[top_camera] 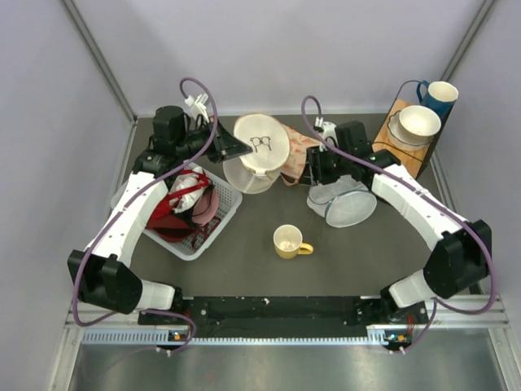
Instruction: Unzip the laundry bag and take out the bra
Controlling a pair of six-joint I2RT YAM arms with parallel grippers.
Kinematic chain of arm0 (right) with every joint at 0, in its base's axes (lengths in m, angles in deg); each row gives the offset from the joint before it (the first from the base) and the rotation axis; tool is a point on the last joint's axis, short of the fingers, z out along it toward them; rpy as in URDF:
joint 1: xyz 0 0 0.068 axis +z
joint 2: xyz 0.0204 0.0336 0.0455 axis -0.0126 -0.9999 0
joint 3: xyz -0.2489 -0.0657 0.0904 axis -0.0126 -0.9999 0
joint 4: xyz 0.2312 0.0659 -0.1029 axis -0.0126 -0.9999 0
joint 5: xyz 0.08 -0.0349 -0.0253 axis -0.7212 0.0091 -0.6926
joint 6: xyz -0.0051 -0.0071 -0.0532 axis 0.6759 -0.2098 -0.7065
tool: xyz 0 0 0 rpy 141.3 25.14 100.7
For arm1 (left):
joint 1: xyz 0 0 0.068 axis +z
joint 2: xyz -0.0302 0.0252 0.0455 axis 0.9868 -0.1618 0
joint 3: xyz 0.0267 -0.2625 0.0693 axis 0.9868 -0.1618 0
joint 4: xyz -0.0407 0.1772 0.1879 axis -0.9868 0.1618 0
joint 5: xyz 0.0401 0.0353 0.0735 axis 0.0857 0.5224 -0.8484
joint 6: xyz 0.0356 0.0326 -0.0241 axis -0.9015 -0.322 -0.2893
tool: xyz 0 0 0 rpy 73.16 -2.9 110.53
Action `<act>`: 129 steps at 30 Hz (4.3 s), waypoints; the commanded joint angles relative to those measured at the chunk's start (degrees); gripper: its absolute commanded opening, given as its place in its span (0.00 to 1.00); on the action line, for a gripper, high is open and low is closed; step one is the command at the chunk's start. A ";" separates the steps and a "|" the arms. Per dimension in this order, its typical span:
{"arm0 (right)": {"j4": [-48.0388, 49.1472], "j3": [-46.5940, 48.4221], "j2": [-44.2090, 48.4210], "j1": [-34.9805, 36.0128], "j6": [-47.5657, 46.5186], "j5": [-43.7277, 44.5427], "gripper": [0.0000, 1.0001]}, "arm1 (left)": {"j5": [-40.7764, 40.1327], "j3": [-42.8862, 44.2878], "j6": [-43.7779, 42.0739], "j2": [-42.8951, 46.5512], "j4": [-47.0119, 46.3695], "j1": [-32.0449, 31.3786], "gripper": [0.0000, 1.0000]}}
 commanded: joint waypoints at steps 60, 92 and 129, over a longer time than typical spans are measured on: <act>11.69 1.38 5.07 -7.83 11.20 -15.52 0.90 | 9.57 2.41 1.15 -4.53 -6.41 -2.52 0.00; 50.64 -14.70 3.65 -8.18 53.41 -0.10 0.00 | -15.47 -3.80 13.67 0.99 1.61 -6.57 0.95; 20.61 -8.56 15.78 -4.41 21.61 3.76 0.64 | -11.42 -3.21 24.61 -14.82 -16.43 -8.94 0.00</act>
